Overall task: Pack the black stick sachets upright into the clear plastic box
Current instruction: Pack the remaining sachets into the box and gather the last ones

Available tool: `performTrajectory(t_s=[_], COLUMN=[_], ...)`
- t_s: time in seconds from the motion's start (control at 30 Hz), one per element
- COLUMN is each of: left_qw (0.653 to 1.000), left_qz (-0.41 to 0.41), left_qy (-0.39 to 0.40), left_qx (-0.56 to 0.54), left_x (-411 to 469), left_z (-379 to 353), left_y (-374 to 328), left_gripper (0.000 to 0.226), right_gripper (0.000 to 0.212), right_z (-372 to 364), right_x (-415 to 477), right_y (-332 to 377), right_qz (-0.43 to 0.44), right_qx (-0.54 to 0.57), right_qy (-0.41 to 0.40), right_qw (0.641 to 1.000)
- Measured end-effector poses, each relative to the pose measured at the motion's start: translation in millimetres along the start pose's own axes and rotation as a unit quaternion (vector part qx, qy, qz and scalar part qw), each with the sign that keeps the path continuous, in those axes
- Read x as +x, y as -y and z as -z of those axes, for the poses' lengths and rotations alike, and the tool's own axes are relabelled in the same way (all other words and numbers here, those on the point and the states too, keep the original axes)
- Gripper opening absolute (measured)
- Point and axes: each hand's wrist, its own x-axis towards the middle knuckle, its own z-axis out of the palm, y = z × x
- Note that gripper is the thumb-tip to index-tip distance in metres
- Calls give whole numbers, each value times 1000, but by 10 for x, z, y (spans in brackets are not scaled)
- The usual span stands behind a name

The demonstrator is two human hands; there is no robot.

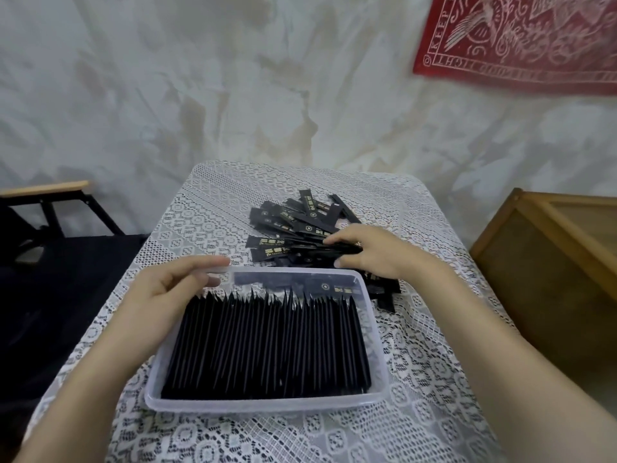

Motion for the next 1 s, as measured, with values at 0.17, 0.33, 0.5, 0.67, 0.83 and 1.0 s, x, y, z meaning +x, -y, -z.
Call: performTrajectory(t_s=[0.17,0.33,0.5,0.67,0.83,1.0], left_qw=[1000,1000,999,999,999,999], left_qz=[0,0,-1,2,9,1], left_qy=[0,-25,-48,-48,-45,-36], left_qx=[1,5,6,1,-9,-19], left_x=[-4,-38,-99,-169,-140,-84], left_z=[-6,-8,-27,-40,-51,-73], left_y=[-12,-7,-35,-29,-30,-10], left_gripper=[38,38,36,35,33,25], right_gripper=[20,16,9,37,49,31], right_z=[16,232,227,60,25,42], right_x=[114,-39,-94,-13,38,109], right_y=[54,204,385,289,179,175], right_qz=[-5,4,13,-55,-91,-76], right_qx=[-87,-27,-4,18,1,-33], right_qy=[-46,-108,-88,10,-30,-50], right_qw=[995,994,996,998,995,995])
